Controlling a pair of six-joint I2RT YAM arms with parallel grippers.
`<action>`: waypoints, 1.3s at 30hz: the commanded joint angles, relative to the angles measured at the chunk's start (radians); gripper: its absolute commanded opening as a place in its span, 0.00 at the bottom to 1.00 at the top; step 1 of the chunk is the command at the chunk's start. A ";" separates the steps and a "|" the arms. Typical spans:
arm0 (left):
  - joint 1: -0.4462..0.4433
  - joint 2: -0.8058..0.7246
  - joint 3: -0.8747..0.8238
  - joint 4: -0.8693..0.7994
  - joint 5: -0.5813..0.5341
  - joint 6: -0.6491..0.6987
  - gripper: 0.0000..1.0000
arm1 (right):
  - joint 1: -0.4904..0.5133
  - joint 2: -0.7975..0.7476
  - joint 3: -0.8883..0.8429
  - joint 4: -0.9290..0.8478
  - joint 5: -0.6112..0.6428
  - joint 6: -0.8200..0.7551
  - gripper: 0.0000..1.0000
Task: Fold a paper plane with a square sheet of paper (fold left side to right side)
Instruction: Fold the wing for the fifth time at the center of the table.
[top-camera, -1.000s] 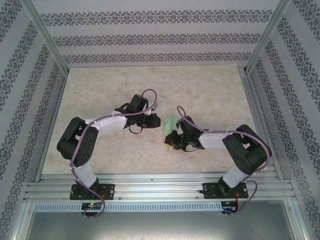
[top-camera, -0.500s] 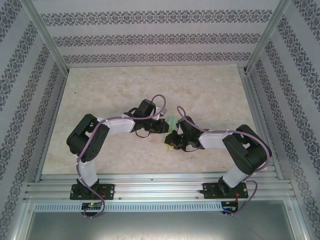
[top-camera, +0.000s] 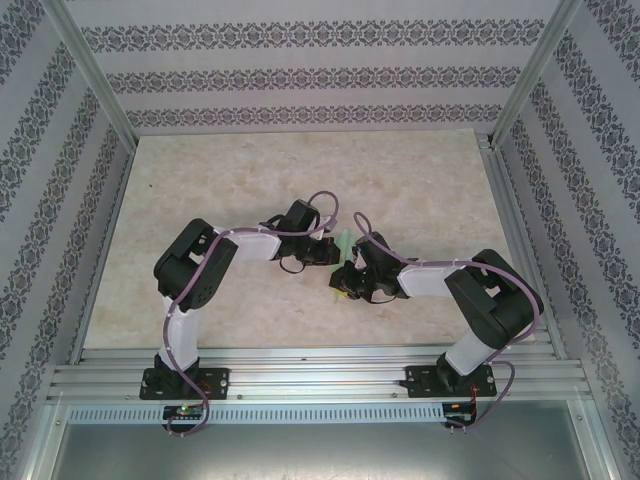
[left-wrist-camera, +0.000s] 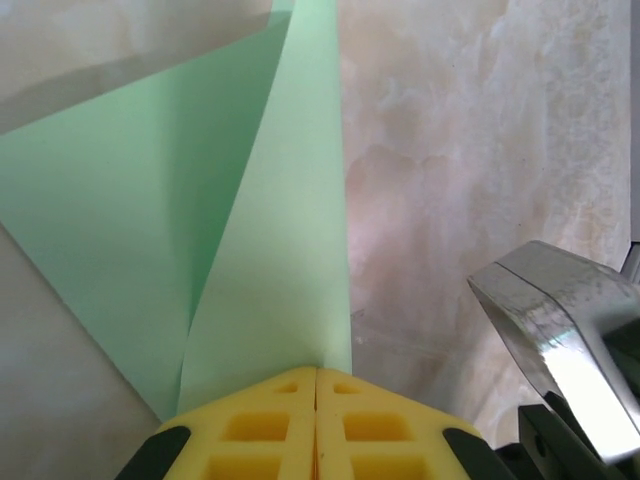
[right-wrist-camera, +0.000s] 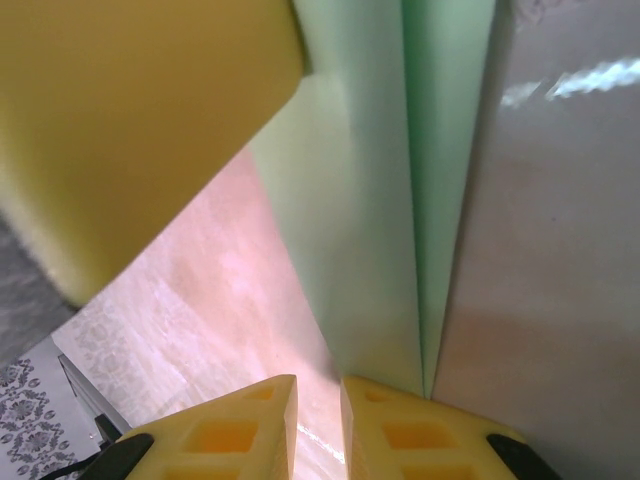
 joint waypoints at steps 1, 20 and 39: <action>-0.004 0.031 0.030 0.013 -0.006 0.015 0.09 | -0.004 0.054 -0.041 -0.109 0.085 0.011 0.20; -0.005 0.102 0.019 -0.034 -0.068 0.060 0.08 | -0.037 -0.183 -0.022 -0.055 0.062 -0.093 0.29; -0.033 0.131 0.024 -0.027 -0.058 0.064 0.08 | -0.254 -0.021 0.209 -0.111 0.111 -0.083 0.12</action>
